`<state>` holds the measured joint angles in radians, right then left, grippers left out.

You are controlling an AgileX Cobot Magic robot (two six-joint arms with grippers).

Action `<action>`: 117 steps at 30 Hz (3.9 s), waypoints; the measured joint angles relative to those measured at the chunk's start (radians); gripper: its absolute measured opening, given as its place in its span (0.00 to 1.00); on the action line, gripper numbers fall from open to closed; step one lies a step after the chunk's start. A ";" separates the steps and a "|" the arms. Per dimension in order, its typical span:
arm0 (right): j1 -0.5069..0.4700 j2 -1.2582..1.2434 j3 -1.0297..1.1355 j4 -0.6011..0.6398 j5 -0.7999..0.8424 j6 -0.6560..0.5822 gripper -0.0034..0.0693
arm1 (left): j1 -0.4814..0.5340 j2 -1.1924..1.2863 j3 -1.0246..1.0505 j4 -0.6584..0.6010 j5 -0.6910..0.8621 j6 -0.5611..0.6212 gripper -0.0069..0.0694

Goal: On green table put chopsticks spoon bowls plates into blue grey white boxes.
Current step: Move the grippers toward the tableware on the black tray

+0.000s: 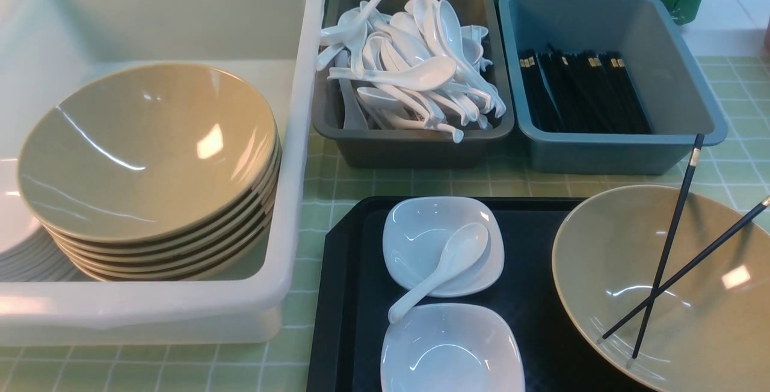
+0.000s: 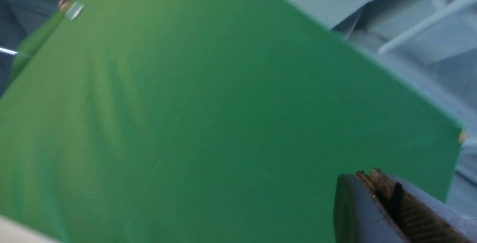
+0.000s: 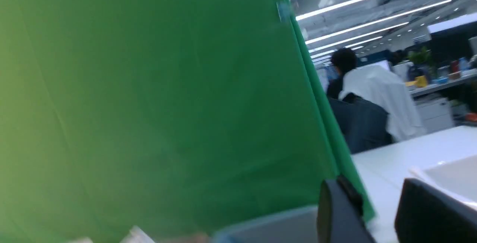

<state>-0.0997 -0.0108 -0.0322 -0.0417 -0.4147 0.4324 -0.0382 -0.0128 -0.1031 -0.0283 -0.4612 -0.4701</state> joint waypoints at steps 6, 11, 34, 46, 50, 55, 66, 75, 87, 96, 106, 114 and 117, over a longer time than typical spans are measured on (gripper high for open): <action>0.000 0.131 -0.392 -0.001 0.182 0.055 0.37 | 0.000 0.141 -0.363 0.036 0.356 -0.007 0.09; 0.000 0.323 -0.685 -0.010 0.542 -0.040 0.37 | 0.000 0.343 -0.624 0.069 0.682 0.036 0.09; 0.129 0.888 -0.752 0.453 1.135 -0.750 0.37 | -0.141 0.729 -0.576 -0.771 1.131 1.025 0.09; 0.130 0.989 -0.752 0.453 1.136 -0.750 0.37 | -0.141 0.727 -0.576 -0.785 1.147 1.035 0.09; 0.130 1.002 -0.752 0.453 1.135 -0.750 0.37 | -0.141 0.727 -0.576 -0.785 1.153 1.035 0.09; 0.130 1.006 -0.752 0.452 1.135 -0.750 0.37 | -0.141 0.727 -0.576 -0.785 1.155 1.035 0.09; 0.130 1.008 -0.752 0.452 1.135 -0.750 0.37 | -0.141 0.727 -0.576 -0.785 1.155 1.035 0.09; 0.130 1.008 -0.752 0.452 1.135 -0.750 0.37 | -0.141 0.727 -0.576 -0.785 1.155 1.035 0.09; 0.130 1.008 -0.752 0.452 1.135 -0.751 0.37 | -0.141 0.727 -0.576 -0.785 1.155 1.035 0.09; 0.130 1.008 -0.752 0.452 1.135 -0.751 0.37 | -0.141 0.727 -0.576 -0.785 1.155 1.036 0.09; 0.130 1.008 -0.752 0.452 1.135 -0.751 0.37 | -0.141 0.727 -0.576 -0.785 1.155 1.042 0.09; 0.130 1.008 -0.752 0.452 1.135 -0.751 0.37 | -0.141 0.727 -0.576 -0.785 1.155 1.042 0.09; 0.130 1.008 -0.752 0.452 1.135 -0.751 0.37 | -0.141 0.727 -0.576 -0.785 1.155 1.042 0.09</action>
<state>0.0305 0.9974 -0.7839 0.4100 0.7200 -0.3191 -0.1794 0.7139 -0.6790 -0.8138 0.6943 0.5717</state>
